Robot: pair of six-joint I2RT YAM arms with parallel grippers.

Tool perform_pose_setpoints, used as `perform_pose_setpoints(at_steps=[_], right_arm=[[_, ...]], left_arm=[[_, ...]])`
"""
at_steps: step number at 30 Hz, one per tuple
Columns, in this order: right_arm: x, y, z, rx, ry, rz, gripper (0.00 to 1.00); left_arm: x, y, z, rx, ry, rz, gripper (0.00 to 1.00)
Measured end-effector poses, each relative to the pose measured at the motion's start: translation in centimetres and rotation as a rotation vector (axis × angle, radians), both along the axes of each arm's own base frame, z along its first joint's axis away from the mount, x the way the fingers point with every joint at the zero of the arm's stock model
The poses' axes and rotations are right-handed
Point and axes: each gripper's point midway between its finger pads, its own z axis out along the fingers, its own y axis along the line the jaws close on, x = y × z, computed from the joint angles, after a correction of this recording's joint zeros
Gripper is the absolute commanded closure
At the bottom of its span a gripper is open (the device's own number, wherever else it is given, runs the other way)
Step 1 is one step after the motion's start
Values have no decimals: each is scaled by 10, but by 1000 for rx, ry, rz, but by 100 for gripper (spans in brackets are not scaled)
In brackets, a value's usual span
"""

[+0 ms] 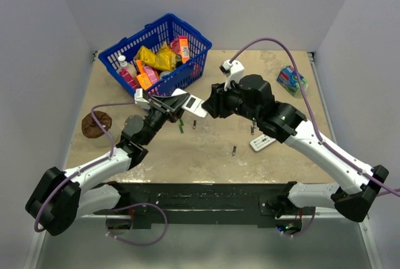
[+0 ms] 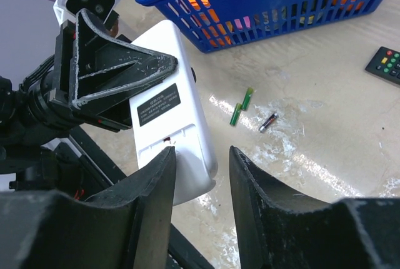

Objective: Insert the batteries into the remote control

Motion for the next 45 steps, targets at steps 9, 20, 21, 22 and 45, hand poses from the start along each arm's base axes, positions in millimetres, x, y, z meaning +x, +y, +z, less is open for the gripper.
perform_pose_setpoints(at_steps=[9,20,21,22,45], right_arm=[[-1,1,18,17,-9,2,54],[1,6,12,24,15,1,54],[1,7,12,27,18,-1,54],[2,7,11,30,20,-2,54],[8,13,-1,132,30,-95,53]], left_arm=[[-7,6,17,-29,-45,6,100],[-7,7,14,-21,-45,13,100],[-7,7,14,-21,-46,13,100],[-7,7,14,-20,-46,13,100],[-11,-3,8,25,-63,5,100]])
